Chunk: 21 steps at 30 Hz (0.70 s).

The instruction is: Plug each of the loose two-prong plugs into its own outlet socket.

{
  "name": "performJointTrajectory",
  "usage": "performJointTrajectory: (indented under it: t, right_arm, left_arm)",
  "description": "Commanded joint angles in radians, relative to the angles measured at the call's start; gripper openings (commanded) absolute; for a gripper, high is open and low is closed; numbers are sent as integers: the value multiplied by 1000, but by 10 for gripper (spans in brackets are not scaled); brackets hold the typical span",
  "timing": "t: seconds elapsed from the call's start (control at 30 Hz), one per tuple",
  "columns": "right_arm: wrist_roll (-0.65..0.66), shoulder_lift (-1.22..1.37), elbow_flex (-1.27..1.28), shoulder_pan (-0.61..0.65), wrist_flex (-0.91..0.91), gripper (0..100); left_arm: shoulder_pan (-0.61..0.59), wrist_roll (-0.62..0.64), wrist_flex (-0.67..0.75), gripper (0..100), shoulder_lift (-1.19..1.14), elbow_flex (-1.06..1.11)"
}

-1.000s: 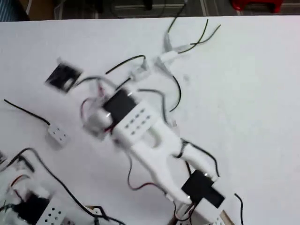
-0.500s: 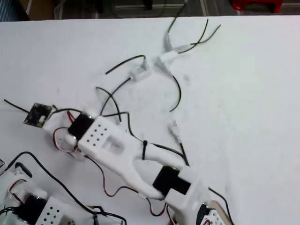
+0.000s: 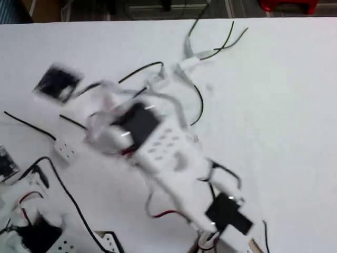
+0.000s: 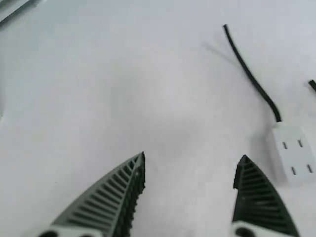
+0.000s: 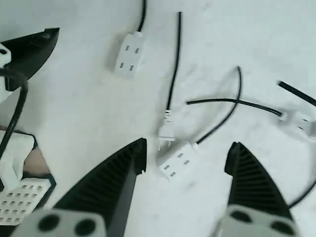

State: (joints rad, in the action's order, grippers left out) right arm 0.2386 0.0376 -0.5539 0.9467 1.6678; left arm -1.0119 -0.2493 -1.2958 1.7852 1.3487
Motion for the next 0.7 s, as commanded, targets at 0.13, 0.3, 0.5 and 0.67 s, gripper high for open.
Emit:
performJointTrajectory:
  t: [0.13, 0.3, 0.5, 0.67]
  right_arm:
    - [121, -252, 40, -424, 47, 254]
    - [138, -394, 235, -611, 44, 254]
    - [258, -518, 517, -779, -28, 252]
    - [334, -602, 787, -894, -185, 252]
  left_arm:
    - [282, 18, 35, 293, -401, -253]
    - [375, 57, -55, 293, -817, -562]
    - [561, 172, -330, 293, -1239, -901]
    - [746, 371, -362, 290, -1392, -965]
